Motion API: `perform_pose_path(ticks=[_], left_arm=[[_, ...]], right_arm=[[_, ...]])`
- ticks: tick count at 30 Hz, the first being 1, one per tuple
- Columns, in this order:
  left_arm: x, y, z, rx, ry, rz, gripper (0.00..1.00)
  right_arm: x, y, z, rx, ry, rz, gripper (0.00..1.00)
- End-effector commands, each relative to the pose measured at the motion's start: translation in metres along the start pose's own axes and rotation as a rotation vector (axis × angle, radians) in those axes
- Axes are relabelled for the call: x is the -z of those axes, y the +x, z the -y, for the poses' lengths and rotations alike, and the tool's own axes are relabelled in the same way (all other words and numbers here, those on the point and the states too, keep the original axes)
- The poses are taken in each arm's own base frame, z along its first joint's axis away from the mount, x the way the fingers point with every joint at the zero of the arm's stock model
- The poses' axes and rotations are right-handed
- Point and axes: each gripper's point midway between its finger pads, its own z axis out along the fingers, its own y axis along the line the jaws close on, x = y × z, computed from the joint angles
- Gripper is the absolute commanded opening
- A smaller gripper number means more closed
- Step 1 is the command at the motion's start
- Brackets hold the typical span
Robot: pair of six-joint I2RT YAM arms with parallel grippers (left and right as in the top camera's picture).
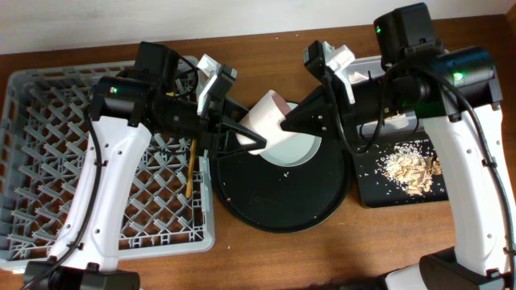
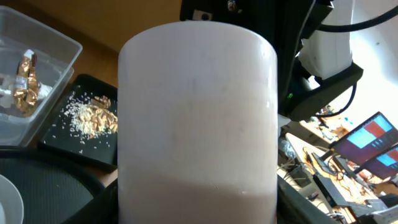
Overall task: Sort waste into correct bins and load items into the dishwasher rack
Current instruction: 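Lift the pink cup and hand it to the left gripper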
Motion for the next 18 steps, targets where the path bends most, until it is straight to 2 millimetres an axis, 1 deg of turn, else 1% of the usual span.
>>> perform_pose_path(ticks=[1, 2, 3, 4, 5, 6, 7, 8, 10, 11, 12, 13, 16, 18], left_arm=[[-0.001, -0.003, 0.007, -0.001, 0.040, 0.023, 0.47], [0.000, -0.003, 0.006, 0.000, 0.036, 0.027, 0.47], [0.002, -0.004, 0.005, 0.002, 0.031, 0.030, 0.47], [0.006, -0.005, 0.003, 0.005, 0.022, 0.036, 0.47], [0.011, -0.005, 0.001, 0.015, 0.010, 0.045, 0.47], [0.014, -0.005, 0.000, 0.024, 0.002, 0.051, 0.47], [0.018, -0.005, -0.002, 0.033, -0.008, 0.058, 0.47], [0.021, -0.006, -0.003, 0.038, -0.016, 0.064, 0.47], [0.022, -0.005, -0.004, 0.041, -0.019, 0.063, 0.47], [0.021, -0.004, -0.005, 0.041, -0.025, 0.057, 0.47], [0.021, -0.004, -0.005, 0.041, -0.028, 0.054, 0.47], [0.021, -0.004, -0.005, 0.041, -0.028, 0.055, 0.47], [0.021, -0.004, -0.005, 0.042, -0.028, 0.055, 0.47], [0.021, -0.004, -0.005, 0.041, -0.028, 0.055, 0.47]], right_arm=[[-0.002, 0.002, 0.003, 0.018, 0.009, -0.012, 0.04], [-0.002, 0.002, 0.003, 0.018, 0.009, -0.013, 0.06], [-0.002, 0.003, 0.004, 0.019, 0.013, -0.015, 0.12], [0.000, 0.003, 0.007, 0.018, 0.024, -0.013, 0.22], [0.008, 0.002, 0.013, 0.008, 0.049, -0.001, 0.31], [0.015, 0.003, 0.019, -0.005, 0.071, 0.009, 0.35], [0.025, 0.002, 0.026, -0.018, 0.098, 0.027, 0.36], [0.030, 0.002, 0.029, -0.024, 0.115, 0.037, 0.36], [0.038, 0.003, 0.035, -0.034, 0.138, 0.046, 0.35], [0.039, 0.003, 0.036, -0.035, 0.142, 0.048, 0.29], [0.038, 0.003, 0.035, -0.035, 0.141, 0.047, 0.14], [0.036, 0.003, 0.035, -0.033, 0.135, 0.044, 0.04], [0.029, 0.005, 0.037, -0.043, 0.115, 0.030, 0.04], [0.017, 0.011, 0.043, -0.067, 0.082, 0.006, 0.04]])
